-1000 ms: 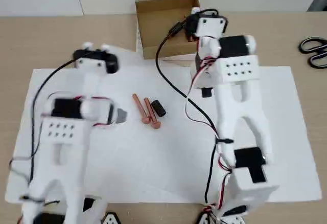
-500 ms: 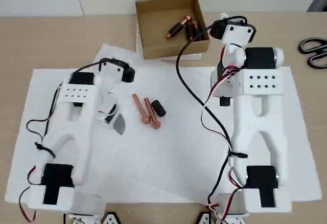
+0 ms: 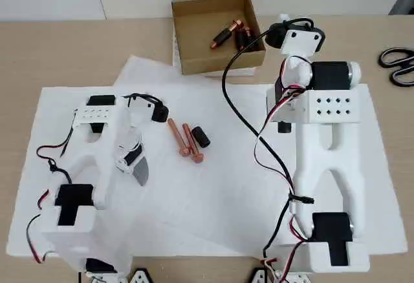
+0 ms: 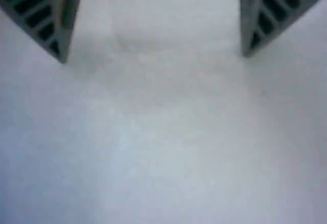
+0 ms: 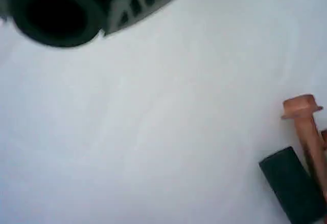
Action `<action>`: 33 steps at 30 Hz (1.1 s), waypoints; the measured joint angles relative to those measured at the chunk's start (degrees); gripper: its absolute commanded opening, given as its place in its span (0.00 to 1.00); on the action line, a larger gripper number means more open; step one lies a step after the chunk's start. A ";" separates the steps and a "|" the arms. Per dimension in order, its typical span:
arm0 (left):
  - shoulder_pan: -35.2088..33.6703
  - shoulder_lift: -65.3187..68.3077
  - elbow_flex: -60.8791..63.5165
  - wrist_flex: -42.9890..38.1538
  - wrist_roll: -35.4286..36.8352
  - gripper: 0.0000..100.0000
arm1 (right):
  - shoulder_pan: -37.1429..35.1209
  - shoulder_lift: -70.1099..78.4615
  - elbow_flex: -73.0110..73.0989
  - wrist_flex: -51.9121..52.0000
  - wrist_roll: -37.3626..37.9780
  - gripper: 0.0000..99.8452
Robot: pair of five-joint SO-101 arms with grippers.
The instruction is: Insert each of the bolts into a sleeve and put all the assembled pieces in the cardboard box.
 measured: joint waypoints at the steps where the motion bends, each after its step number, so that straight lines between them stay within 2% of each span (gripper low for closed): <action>1: 0.00 0.26 -0.09 0.00 1.14 0.19 | 0.00 0.00 0.00 0.00 0.00 0.00; 12: 0.88 0.79 0.09 0.26 24.70 0.19 | 0.00 0.00 0.00 0.00 0.00 0.00; 22: 9.41 0.97 -0.09 6.24 53.71 0.19 | 0.00 0.00 0.00 0.00 0.00 0.00; 27: 13.54 0.97 0.18 8.18 61.98 0.20 | 0.00 0.00 0.00 0.00 0.00 0.00; 33: 14.33 0.97 0.09 10.73 67.43 0.20 | 0.00 0.00 0.00 0.00 0.00 0.00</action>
